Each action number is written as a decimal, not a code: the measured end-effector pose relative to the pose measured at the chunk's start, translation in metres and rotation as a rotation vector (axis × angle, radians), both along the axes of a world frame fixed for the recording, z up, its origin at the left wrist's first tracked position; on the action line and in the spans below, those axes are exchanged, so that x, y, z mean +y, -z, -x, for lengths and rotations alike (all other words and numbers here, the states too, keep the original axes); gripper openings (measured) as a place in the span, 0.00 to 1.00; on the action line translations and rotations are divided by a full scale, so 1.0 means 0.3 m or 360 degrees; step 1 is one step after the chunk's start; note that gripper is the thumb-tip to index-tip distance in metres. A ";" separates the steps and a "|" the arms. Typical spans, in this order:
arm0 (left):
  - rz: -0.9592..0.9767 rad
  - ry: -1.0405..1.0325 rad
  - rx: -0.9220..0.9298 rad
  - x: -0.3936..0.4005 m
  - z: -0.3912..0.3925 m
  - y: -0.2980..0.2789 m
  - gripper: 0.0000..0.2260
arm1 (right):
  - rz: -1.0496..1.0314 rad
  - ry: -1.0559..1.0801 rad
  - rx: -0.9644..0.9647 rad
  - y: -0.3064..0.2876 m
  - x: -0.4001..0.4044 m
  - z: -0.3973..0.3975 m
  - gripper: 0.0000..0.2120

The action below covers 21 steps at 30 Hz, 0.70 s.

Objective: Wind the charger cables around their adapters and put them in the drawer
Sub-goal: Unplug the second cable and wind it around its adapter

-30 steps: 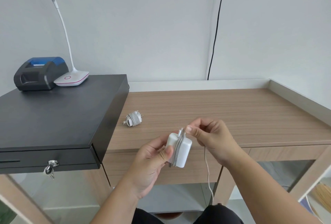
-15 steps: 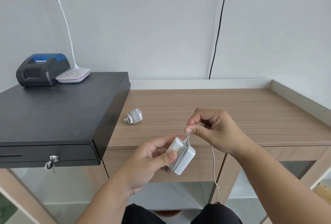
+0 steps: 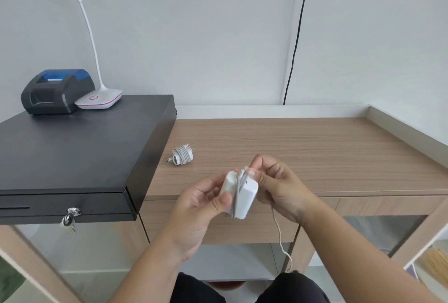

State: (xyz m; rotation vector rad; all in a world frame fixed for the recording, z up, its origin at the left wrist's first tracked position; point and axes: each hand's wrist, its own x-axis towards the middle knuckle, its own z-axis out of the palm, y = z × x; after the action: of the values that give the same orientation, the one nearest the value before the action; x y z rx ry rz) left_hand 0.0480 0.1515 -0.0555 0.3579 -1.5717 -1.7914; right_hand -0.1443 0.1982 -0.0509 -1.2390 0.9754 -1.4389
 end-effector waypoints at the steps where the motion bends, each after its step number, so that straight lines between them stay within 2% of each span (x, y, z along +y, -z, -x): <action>1: -0.0082 -0.0053 0.0067 0.001 0.014 0.009 0.28 | -0.0025 0.0074 -0.0074 0.024 0.005 -0.014 0.15; 3: -0.0238 -0.0130 0.0177 0.011 0.046 0.021 0.25 | -0.0053 0.0230 -0.0084 0.067 0.015 -0.054 0.09; 4: -0.0329 -0.0171 0.0223 0.017 0.061 0.024 0.21 | -0.0038 0.0327 0.0010 0.085 0.023 -0.075 0.08; 6: -0.0536 -0.0285 0.0301 0.020 0.083 0.023 0.11 | 0.0034 0.0571 0.0379 0.117 0.036 -0.112 0.07; 7: -0.0617 -0.0342 0.0330 0.019 0.092 0.022 0.09 | 0.0051 0.0698 0.0603 0.131 0.042 -0.123 0.08; 10: -0.0783 -0.0449 0.0334 0.011 0.111 0.019 0.09 | 0.0074 0.0912 0.1107 0.152 0.055 -0.126 0.08; 13: -0.0896 -0.0488 0.0313 0.005 0.119 0.022 0.08 | 0.0111 0.0912 0.1310 0.150 0.062 -0.131 0.08; 17: -0.0872 -0.0566 0.0229 -0.010 0.116 0.021 0.07 | 0.0113 0.0922 0.1531 0.131 0.080 -0.126 0.09; 21: -0.0544 -0.0705 0.0049 -0.008 0.119 0.026 0.09 | 0.0095 0.0770 0.1904 0.054 0.102 -0.103 0.10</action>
State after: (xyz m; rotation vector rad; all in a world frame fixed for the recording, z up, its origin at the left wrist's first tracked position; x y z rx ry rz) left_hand 0.0123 0.1490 -0.0634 0.7711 -1.0544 -1.6912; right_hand -0.1133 0.2289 -0.0670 -2.0486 2.1368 -0.9585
